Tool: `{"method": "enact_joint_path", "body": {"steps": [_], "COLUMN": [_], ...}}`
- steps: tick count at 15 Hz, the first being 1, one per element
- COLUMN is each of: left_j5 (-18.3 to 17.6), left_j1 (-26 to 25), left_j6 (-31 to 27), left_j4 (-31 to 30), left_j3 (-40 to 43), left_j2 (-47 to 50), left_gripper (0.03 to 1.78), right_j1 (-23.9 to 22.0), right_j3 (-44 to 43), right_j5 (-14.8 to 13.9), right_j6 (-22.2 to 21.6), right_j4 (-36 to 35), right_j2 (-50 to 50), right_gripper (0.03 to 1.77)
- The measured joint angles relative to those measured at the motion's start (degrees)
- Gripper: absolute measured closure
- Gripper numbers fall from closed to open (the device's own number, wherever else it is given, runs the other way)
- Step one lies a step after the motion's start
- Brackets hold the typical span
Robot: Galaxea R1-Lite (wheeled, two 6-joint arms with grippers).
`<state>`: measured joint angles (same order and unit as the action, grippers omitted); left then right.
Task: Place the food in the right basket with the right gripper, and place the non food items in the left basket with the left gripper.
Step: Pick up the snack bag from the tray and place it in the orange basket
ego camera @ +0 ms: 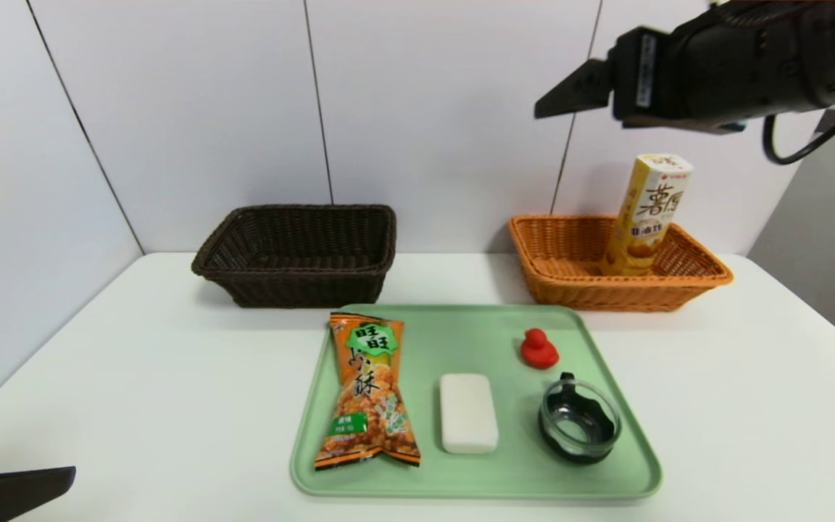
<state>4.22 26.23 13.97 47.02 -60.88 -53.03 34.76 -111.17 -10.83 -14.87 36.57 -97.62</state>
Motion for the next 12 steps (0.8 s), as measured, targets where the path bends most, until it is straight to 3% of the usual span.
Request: {"method": "enact_joint_path", "body": {"steps": [6,12], "left_j5": [2.1,2.1], "left_j1": [-0.2,-0.2], "left_j6": [-0.1,0.0], "left_j4": [-14.4,-39.5], "left_j3": [4.9,16.1], "left_j2": [1.0,-0.3], "left_gripper": [0.12,0.12], "right_j1": [9.4,13.9], "right_j3": [-0.5,-0.9], "right_j5": [0.4,0.7], "right_j6": [-6.5,-7.5], "right_j4": [0.3,-1.0], "right_j2": [-14.1,-25.3], "right_gripper": [0.11,0.10]}}
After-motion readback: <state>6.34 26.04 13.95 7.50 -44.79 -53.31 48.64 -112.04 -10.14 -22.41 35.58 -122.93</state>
